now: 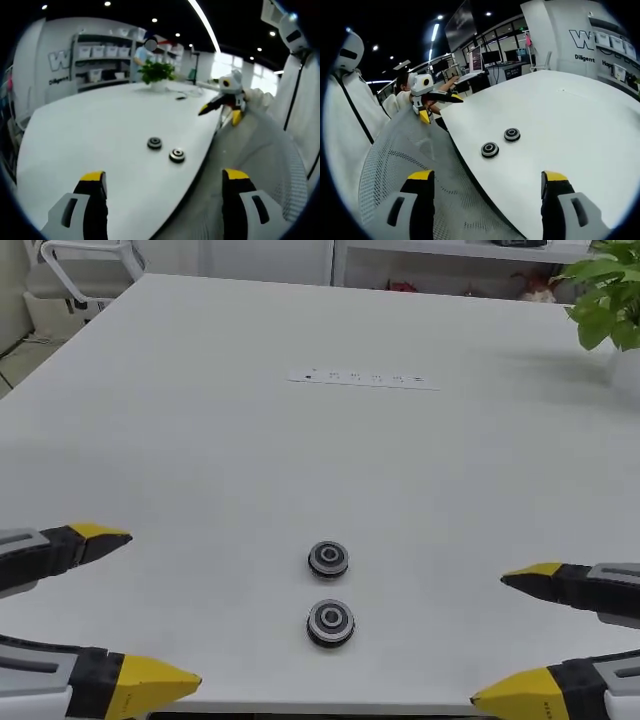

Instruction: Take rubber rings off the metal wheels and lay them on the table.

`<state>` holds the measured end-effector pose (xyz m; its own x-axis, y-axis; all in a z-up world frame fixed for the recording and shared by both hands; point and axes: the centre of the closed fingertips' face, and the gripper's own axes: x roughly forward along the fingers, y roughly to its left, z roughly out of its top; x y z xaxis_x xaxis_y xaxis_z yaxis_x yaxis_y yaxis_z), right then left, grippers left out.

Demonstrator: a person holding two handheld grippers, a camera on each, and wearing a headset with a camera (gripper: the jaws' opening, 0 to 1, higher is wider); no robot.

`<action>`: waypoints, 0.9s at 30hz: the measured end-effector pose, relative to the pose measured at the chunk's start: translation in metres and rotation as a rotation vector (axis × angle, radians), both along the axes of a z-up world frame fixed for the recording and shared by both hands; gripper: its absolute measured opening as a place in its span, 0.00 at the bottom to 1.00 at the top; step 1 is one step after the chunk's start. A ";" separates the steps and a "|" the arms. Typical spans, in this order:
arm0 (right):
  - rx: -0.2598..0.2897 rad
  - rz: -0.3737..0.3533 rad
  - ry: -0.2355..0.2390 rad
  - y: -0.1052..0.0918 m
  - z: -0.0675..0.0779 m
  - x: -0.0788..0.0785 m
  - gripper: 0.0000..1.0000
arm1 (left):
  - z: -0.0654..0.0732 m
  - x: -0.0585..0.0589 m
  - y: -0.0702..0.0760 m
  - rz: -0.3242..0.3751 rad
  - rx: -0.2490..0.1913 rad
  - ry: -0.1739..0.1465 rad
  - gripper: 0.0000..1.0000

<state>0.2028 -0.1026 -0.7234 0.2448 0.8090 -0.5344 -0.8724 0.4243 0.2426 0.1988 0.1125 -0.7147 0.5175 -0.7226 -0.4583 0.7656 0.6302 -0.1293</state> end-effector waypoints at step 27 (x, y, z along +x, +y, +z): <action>0.013 -0.014 0.047 0.000 -0.007 -0.006 0.87 | -0.007 -0.003 0.003 0.030 -0.007 0.034 0.96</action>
<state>0.1968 -0.1023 -0.7303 0.2314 0.8127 -0.5347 -0.8537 0.4332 0.2890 0.1957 0.1155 -0.7218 0.5232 -0.7103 -0.4710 0.7412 0.6520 -0.1600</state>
